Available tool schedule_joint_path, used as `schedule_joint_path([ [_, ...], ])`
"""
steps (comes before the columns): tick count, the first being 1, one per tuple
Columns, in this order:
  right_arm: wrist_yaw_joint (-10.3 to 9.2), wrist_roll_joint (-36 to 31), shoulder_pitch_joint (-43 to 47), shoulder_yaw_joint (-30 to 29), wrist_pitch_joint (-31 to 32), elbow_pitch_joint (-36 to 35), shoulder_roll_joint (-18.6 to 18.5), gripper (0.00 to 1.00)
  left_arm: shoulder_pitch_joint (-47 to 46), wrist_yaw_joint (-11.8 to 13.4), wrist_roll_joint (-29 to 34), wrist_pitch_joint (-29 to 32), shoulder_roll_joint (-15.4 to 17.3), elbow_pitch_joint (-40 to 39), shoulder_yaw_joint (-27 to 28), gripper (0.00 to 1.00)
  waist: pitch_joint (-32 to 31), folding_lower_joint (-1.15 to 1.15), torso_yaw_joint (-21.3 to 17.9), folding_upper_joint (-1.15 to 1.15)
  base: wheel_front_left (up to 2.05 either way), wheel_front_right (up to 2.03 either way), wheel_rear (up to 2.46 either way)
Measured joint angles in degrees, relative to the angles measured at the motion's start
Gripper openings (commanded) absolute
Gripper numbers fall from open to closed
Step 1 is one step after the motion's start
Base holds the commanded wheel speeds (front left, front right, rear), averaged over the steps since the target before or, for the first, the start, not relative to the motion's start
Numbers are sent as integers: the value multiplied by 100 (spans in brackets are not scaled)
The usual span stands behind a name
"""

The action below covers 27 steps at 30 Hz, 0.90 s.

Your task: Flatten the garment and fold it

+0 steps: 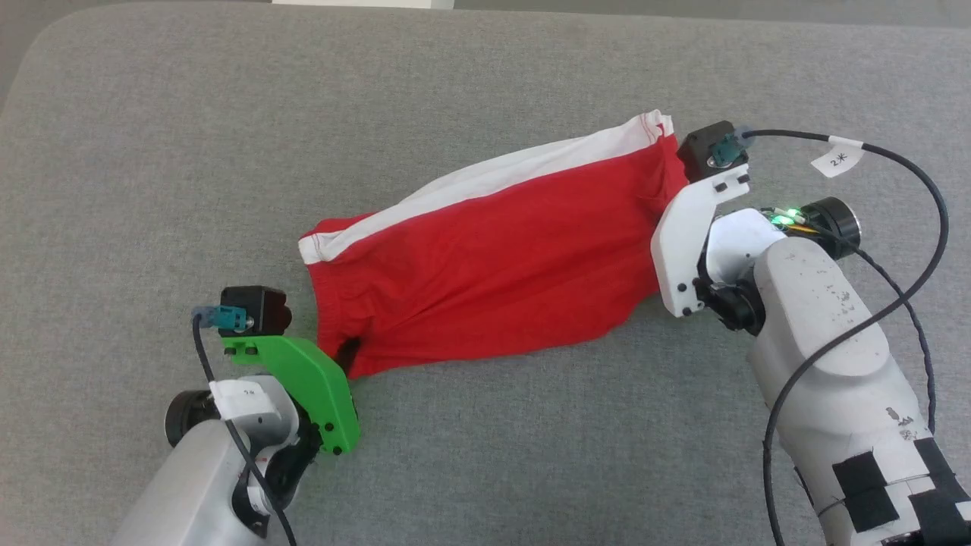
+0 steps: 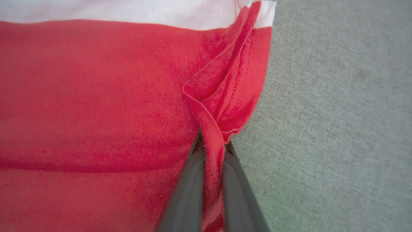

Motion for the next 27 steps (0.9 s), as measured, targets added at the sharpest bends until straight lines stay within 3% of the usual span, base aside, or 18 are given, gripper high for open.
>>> schedule_joint_path([
  [7, 0, 335, 224, 14, -60, -178, -24, 0, 13, -226, -346, -131, -20, -3, 205, 0, -209, 0, -79, 0, 0, 0, 0],
  [13, 0, 851, 946, 9, -45, -981, -221, 0, 166, -219, -405, -34, 301, -296, 377, 0, -539, 0, -177, 0, 0, 0, 0],
  [18, 0, 1111, 2062, -255, 236, -2141, -316, 0, 603, -92, -595, 235, 405, -504, 374, 0, -793, 0, -305, 0, 0, 0, 0],
  [27, 0, 1296, 4094, -784, 734, -3720, -20, 0, 1305, 207, -1010, 549, 389, -614, 457, 0, -985, 0, -567, 0, 0, 0, 0],
])
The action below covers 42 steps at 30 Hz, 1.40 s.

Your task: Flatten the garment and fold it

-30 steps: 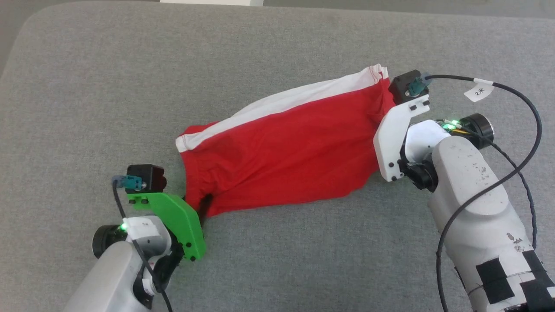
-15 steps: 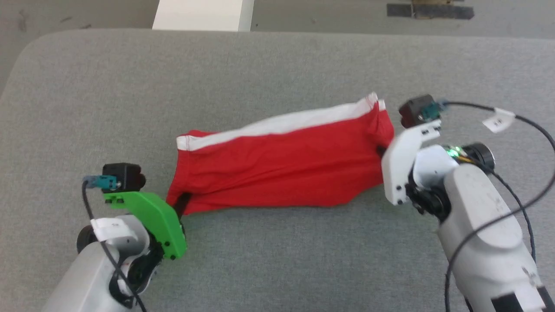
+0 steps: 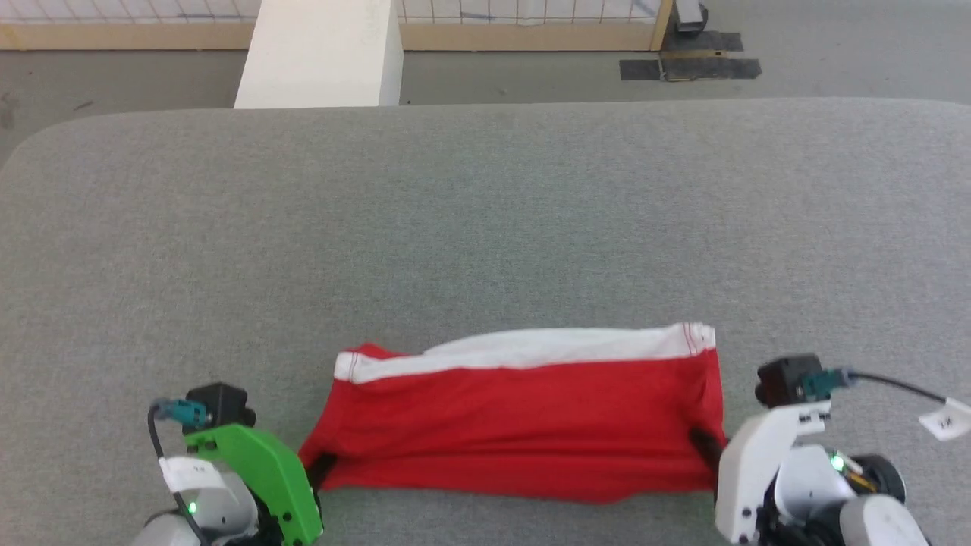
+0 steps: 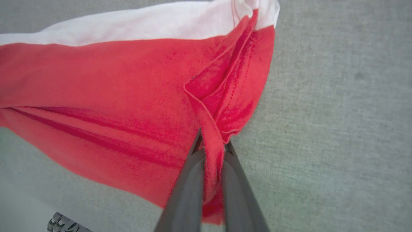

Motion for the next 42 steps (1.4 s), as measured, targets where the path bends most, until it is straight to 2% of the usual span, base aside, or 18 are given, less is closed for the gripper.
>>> schedule_joint_path([
  [1, 0, 11, 125, -16, 0, -53, 14, 0, 65, 33, -41, 36, -3, -7, 4, 0, -11, 0, -22, 0, 0, 0, 0],
  [2, 0, 49, 214, -34, -10, -87, 16, 0, 109, 54, -103, 48, -22, -9, 19, 10, -22, 0, -38, 0, 0, 0, 0],
  [3, 0, 129, 256, -42, -35, -96, 15, 0, 137, 68, -133, 93, -23, -12, 19, 100, -32, 0, -50, 0, 0, 0, 0],
  [4, 0, 263, 292, -42, -78, -97, 10, 29, 170, 102, -152, 110, -21, -22, 32, 100, -48, 0, -63, 0, 0, 0, 0],
  [5, 0, 364, 316, -48, -127, -97, 10, 100, 196, 129, -190, 112, -19, -45, 64, 100, -65, 0, -74, 0, 0, 0, 0],
  [9, -1, 627, 380, -149, -238, -214, 7, 100, 332, 210, -326, 193, 21, -298, 187, 100, -161, 0, -101, 0, 0, 0, 0],
  [12, -1, 639, 553, -424, -222, -471, 5, 100, 468, 380, -372, 147, 175, -643, 481, 100, -256, 0, -106, 0, 0, 0, 0],
  [15, -2, 573, 690, -726, -105, -786, 5, 100, 489, 537, -277, -260, 344, -1011, 894, 100, -346, 0, -103, 0, 0, 0, 0],
  [17, -1, 474, 680, -889, -8, -972, 2, 100, 482, 534, -91, -687, 419, -1154, 1104, 100, -386, 0, -110, 0, 0, 0, 0],
  [20, -2, 43, 604, -905, 296, -1114, -1, 100, 451, 355, 392, -1629, 466, -1248, 1298, 100, -393, 0, -153, 0, 0, 0, 0],
  [24, -1, -297, 209, -694, 647, -1039, 0, 100, 255, -280, 1105, -3308, 397, -1127, 1316, 100, -300, 0, -175, 0, 0, 0, 0],
  [27, -1, -522, -146, -485, 867, -730, -18, 100, 213, -488, 1623, -4162, 304, -855, 1204, 100, -200, 0, -177, 0, 0, 0, 0],
  [33, -1, -795, -597, -345, 991, 97, -19, 100, 44, -632, 2263, -4383, -20, -509, 1143, 100, 19, 0, -107, 0, 0, 0, 0],
  [40, -4, -880, -828, -68, 993, 643, -70, 100, -77, -840, 2434, -4390, -512, -324, 1423, 100, 225, 0, 62, 0, 0, 0, 0],
  [41, -4, -879, -865, -26, 1037, 677, -100, 79, -77, -886, 2454, -4390, -546, -296, 1464, 100, 242, 0, 83, 0, 0, 0, 0],
  [42, -4, -875, -879, 14, 1057, 693, -127, 33, -78, -913, 2491, -4390, -584, -282, 1519, 100, 253, 0, 100, 0, 0, 0, 0],
])
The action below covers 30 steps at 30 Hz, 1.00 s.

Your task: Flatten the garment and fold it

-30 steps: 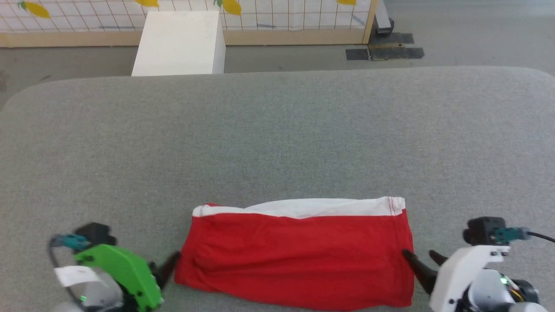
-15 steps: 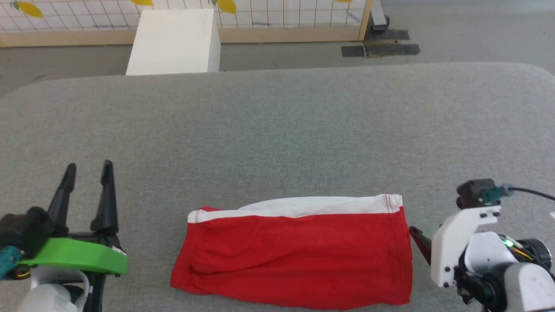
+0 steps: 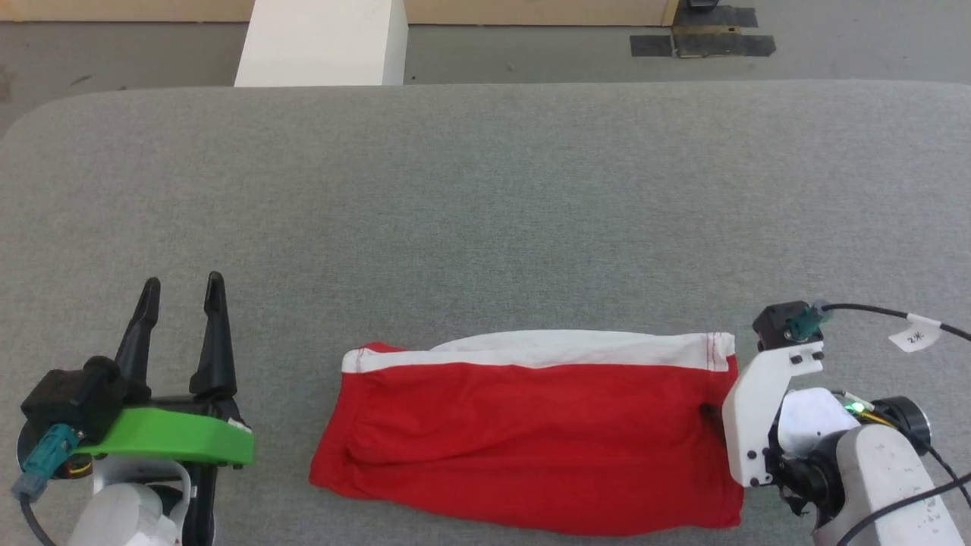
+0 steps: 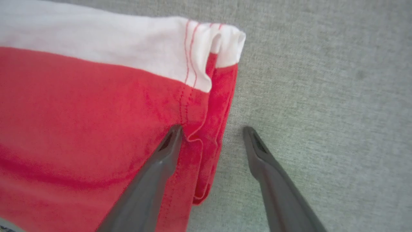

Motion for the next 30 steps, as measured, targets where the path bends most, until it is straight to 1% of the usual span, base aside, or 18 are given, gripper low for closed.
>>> schedule_joint_path([
  [1, 1, 20, -14, 43, -1, 14, -4, 2, 1, -7, 38, 0, -38, 12, 59, 100, 3, 0, 12, 0, 0, 0, 0],
  [2, 1, 42, -24, 65, -1, 27, -21, 0, 3, -19, 65, 0, -65, 26, 101, 100, -2, 0, 14, 0, 0, 0, 0],
  [5, 2, 151, -52, 53, -124, 57, -37, 0, 12, -75, 118, 0, -186, 33, 244, 100, -42, 0, 3, 0, 0, 0, 0],
  [9, 8, 249, -53, -148, -199, 68, -104, 0, 36, -166, 185, -1, -297, 29, 380, 100, -92, 0, -23, 0, 0, 0, 0],
  [12, 7, 252, -52, -465, -191, 45, -372, 0, 64, -227, 218, -15, -356, 23, 464, 100, -94, 0, -36, 0, 0, 0, 0],
  [16, 5, 78, -48, -1018, -45, 45, -855, 0, 63, -282, 319, -16, -412, -41, 593, 100, -52, 0, -58, 0, 0, 0, 0],
  [18, 5, 1, -48, -1292, 38, 55, -939, 0, 65, -311, 385, -16, -464, -49, 651, 100, -34, 0, -83, 0, 0, 0, 0],
  [22, 5, -143, -70, -1574, 130, 132, -1090, 0, 69, -363, 444, -16, -536, -51, 712, 100, -23, 0, -131, 0, 0, 0, 0],
  [24, 5, -211, -85, -1581, 202, 104, -1144, 0, 69, -403, 468, -18, -569, -37, 730, 100, -48, 0, -130, 0, 0, 0, 0],
  [26, 4, -136, -88, -1501, 332, -35, -1098, 0, 71, -423, 466, -16, -637, -36, 795, 100, -80, 0, -125, 0, 0, 0, 0],
  [30, 3, 237, -13, -920, 950, -731, -1158, 0, 128, -454, 479, -16, -715, -53, 891, 100, -177, 0, -129, 0, 0, 0, 0],
])
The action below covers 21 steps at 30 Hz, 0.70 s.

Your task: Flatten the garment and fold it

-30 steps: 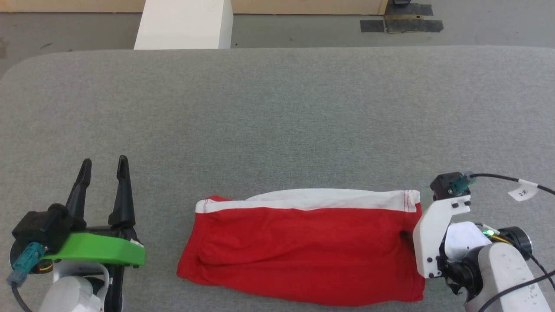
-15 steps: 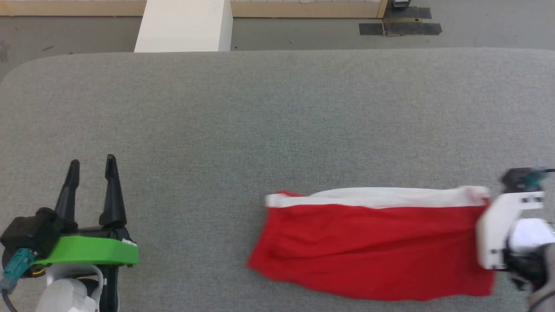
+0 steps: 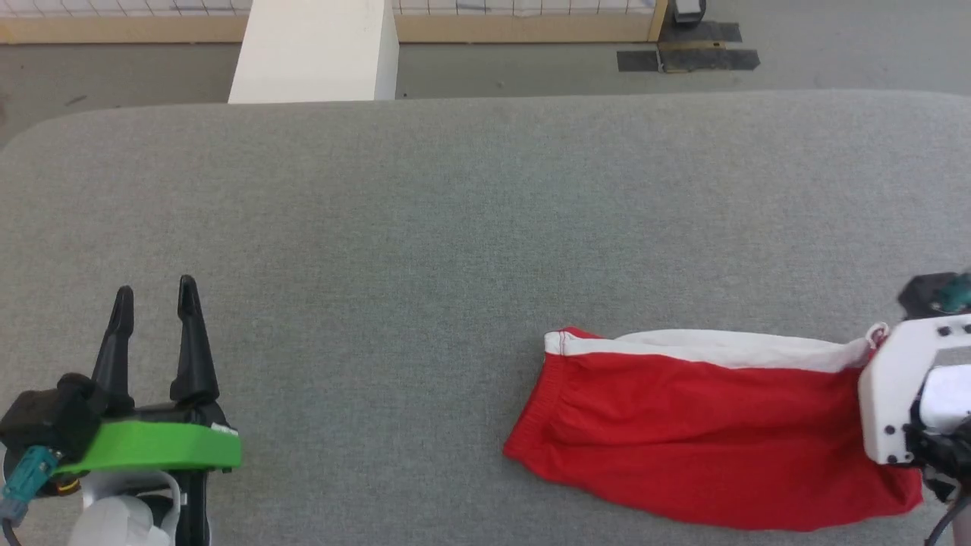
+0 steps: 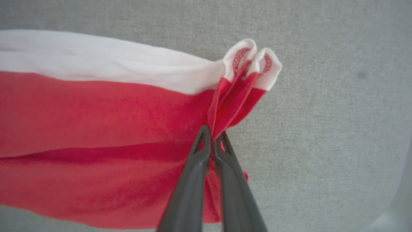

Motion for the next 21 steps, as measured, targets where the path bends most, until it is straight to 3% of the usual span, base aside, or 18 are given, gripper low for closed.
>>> schedule_joint_path([
  [6, 0, 757, 483, 625, 1050, -1459, 142, 0, 133, -24, 41, -1, -102, -32, 107, 100, -147, 0, 11, 0, 0, 0, 0],
  [10, 0, 1023, 568, 1129, 1217, -1889, 380, 0, 175, -58, 51, -1, -167, -31, 123, 100, -183, 0, 26, 0, 0, 0, 0],
  [14, 0, 1124, 472, 1581, 1025, -1718, 669, 0, 176, -78, 80, -1, -189, -18, 122, 100, -205, 0, 65, 0, 0, 0, 0],
  [21, 0, 1184, -140, 2193, 280, -818, 1067, 0, 177, -136, 88, -1, -222, 18, 94, 100, -196, 0, 220, 0, 0, 0, 0],
])
